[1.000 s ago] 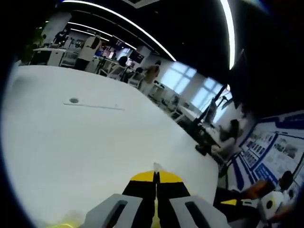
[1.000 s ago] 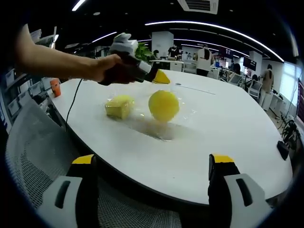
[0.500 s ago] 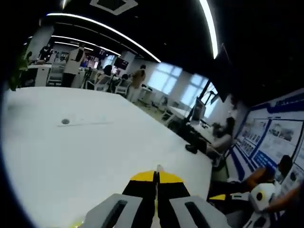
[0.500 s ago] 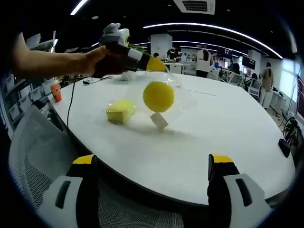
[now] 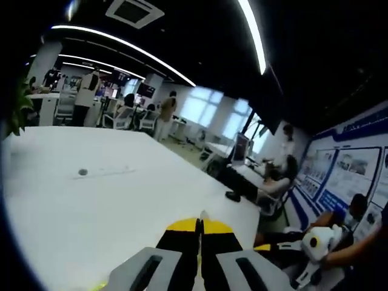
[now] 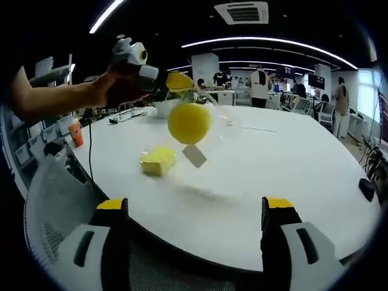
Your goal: Compare the silicone blocks by pressing each to a similar depth, holding the contact briefly, and releasing to observe deformation and rebound differences across the visible hardness samples.
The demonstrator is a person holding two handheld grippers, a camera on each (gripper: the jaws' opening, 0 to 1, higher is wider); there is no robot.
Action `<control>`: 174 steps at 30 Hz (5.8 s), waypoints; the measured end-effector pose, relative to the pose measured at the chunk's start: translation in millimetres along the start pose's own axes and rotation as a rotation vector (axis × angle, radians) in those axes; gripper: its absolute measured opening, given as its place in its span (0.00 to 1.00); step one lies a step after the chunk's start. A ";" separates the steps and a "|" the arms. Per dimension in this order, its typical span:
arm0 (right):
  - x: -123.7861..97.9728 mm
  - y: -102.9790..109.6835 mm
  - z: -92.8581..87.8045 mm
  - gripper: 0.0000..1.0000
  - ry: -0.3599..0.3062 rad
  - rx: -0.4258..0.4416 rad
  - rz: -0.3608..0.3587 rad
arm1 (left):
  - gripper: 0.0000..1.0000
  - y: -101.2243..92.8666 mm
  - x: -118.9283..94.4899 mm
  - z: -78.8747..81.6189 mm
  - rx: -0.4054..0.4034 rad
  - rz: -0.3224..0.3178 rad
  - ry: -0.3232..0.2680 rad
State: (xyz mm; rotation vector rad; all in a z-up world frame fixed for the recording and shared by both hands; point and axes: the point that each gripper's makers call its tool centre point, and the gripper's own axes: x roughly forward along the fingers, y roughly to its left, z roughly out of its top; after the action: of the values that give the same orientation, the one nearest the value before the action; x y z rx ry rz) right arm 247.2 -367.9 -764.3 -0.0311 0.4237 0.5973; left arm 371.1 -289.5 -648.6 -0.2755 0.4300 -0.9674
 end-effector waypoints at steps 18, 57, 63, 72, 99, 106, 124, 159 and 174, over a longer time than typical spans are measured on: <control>-5.4 10.3 67.0 0.75 -0.199 0.116 0.150 | 0.00 -86.2 -31.5 32.5 0.063 -0.188 -0.057; -38.9 80.0 154.9 0.23 -0.393 0.090 0.590 | 0.00 -156.2 -81.6 63.8 0.068 -0.426 -0.130; -44.0 92.8 149.7 0.18 -0.313 0.044 0.625 | 0.00 -156.3 -97.7 55.1 0.096 -0.404 -0.118; -53.3 118.3 146.4 0.10 -0.184 0.056 0.692 | 0.00 -154.6 -121.2 49.4 0.082 -0.378 -0.134; -66.1 156.2 137.7 0.02 -0.023 0.063 0.796 | 0.00 -152.4 -155.7 35.7 0.111 -0.307 -0.128; -68.0 156.6 131.8 0.03 0.000 0.061 0.791 | 0.00 -154.7 -154.6 28.5 0.135 -0.280 -0.116; -78.0 162.3 129.4 0.04 -0.003 0.094 0.803 | 0.00 -166.8 -159.1 25.7 0.134 -0.277 -0.124; -72.1 154.8 138.5 0.05 -0.037 0.122 0.800 | 0.00 -162.0 -151.5 37.4 -0.005 -0.262 -0.183; -68.3 144.0 132.1 0.06 -0.071 0.159 0.763 | 0.00 -162.9 -141.8 33.2 -0.037 -0.258 -0.155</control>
State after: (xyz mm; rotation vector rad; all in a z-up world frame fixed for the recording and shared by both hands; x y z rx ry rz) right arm 167.0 -265.5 -603.2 0.3164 0.4082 1.3083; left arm 197.6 -257.8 -519.8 -0.4439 0.2738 -1.1813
